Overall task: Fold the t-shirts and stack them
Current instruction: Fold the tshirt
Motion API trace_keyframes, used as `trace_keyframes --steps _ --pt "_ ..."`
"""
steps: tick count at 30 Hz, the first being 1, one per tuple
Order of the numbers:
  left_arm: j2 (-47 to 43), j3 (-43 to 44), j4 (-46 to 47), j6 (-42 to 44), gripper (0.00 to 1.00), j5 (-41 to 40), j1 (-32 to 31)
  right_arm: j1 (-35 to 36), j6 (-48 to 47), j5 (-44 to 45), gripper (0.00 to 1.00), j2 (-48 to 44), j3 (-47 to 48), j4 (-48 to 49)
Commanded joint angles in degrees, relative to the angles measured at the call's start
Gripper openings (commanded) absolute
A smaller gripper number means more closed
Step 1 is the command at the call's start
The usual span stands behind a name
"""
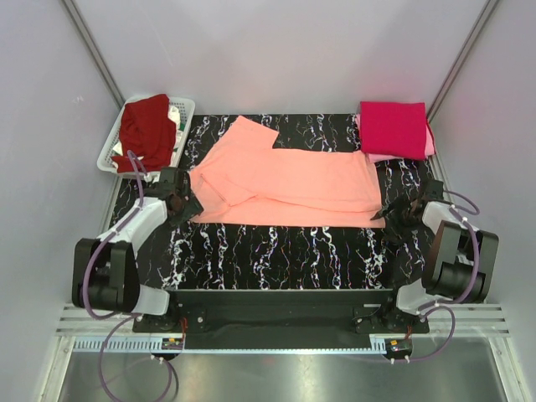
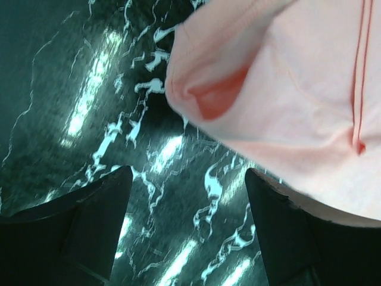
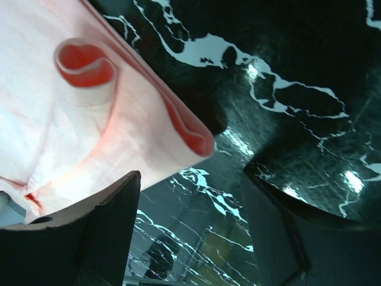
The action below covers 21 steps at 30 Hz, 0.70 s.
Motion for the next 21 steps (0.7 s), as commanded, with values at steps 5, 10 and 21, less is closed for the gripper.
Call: trace_keyframes --steps 5,10,21 --pt "6.9 -0.4 12.3 -2.6 0.76 -0.6 3.0 0.3 -1.4 -0.3 0.69 4.0 2.8 4.5" --pt "9.2 -0.7 16.3 -2.4 0.46 0.6 4.0 0.3 -0.6 -1.2 0.45 6.1 2.8 6.3" --pt "-2.1 -4.4 9.2 -4.6 0.0 2.0 4.0 0.1 -1.3 3.9 0.0 3.2 6.0 -0.2"
